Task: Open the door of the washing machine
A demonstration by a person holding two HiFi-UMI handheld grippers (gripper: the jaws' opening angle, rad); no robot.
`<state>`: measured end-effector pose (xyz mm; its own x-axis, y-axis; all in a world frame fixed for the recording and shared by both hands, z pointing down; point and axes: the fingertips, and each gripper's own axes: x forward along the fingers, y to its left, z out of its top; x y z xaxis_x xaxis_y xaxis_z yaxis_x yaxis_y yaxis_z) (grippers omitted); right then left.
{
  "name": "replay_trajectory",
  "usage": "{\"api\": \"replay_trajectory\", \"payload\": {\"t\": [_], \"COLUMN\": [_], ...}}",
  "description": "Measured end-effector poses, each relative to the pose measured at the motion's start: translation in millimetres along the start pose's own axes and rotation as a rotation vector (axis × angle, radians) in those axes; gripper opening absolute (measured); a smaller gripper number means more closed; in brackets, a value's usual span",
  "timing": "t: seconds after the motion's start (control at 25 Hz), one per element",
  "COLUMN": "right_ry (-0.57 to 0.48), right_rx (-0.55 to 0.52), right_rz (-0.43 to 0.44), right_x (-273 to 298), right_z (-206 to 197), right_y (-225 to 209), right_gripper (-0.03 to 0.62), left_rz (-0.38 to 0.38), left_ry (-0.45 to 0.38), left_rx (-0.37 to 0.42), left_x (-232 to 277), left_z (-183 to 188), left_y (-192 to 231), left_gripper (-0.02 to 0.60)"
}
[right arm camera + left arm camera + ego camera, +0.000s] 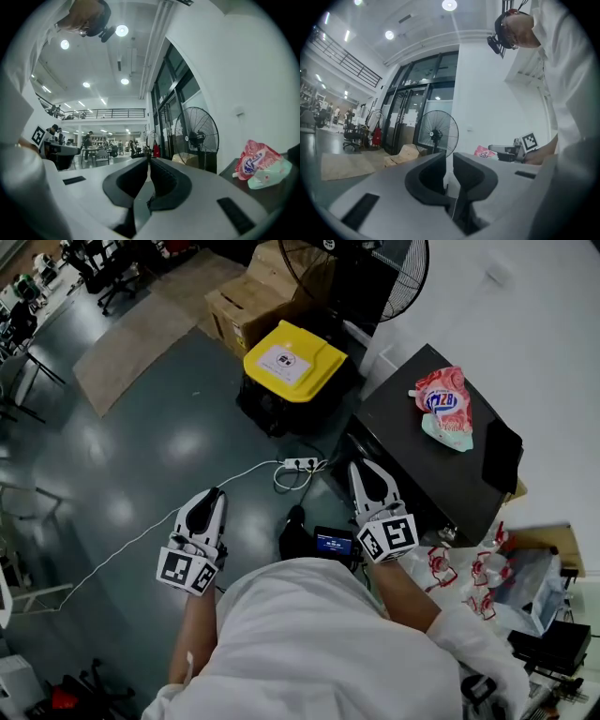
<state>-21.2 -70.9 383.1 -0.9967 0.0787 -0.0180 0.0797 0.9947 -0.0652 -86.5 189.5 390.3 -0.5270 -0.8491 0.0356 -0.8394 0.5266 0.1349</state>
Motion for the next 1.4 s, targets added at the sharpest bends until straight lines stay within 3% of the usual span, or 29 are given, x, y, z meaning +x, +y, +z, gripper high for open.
{"api": "replay_trajectory", "payload": {"t": [0.2,0.4,0.64,0.8,1.0,1.16,1.4], "right_ry": [-0.021,-0.027,-0.011,-0.007,0.012,0.034,0.041], "right_rx": [0.006,-0.042,-0.018,-0.012,-0.013,-0.002,0.030], "right_rz": [0.014,0.001,-0.093,-0.183,-0.375,-0.638,-0.988], "right_x": [66.6,116.6,131.9,114.1,79.0,40.2,9.2], "right_z": [3.9,3.0,-5.4,-15.1,-30.5,-40.8,-43.5], "right_y": [-27.6,-60.0,-105.4,-131.7,-170.2,-191.6,-185.1], "right_gripper": [0.040,0.040,0.040,0.040,0.040,0.040,0.040], "left_rz": [-0.016,-0.102,-0.191,-0.309,-0.504,-0.725,-1.038], "left_ry": [0.018,0.067,0.062,0.114,0.160,0.177,0.209], "left_rx": [0.009,0.084,0.071,0.073,0.079,0.072,0.092], "left_x": [66.0,140.8,216.5,270.3,336.2,397.4,457.0], "left_z": [20.5,36.7,48.0,33.4,16.3,8.9,-3.3], "left_y": [42.8,61.6,70.9,56.3,29.6,5.4,-24.3], "left_gripper": [0.052,0.052,0.052,0.052,0.052,0.052,0.052]}}
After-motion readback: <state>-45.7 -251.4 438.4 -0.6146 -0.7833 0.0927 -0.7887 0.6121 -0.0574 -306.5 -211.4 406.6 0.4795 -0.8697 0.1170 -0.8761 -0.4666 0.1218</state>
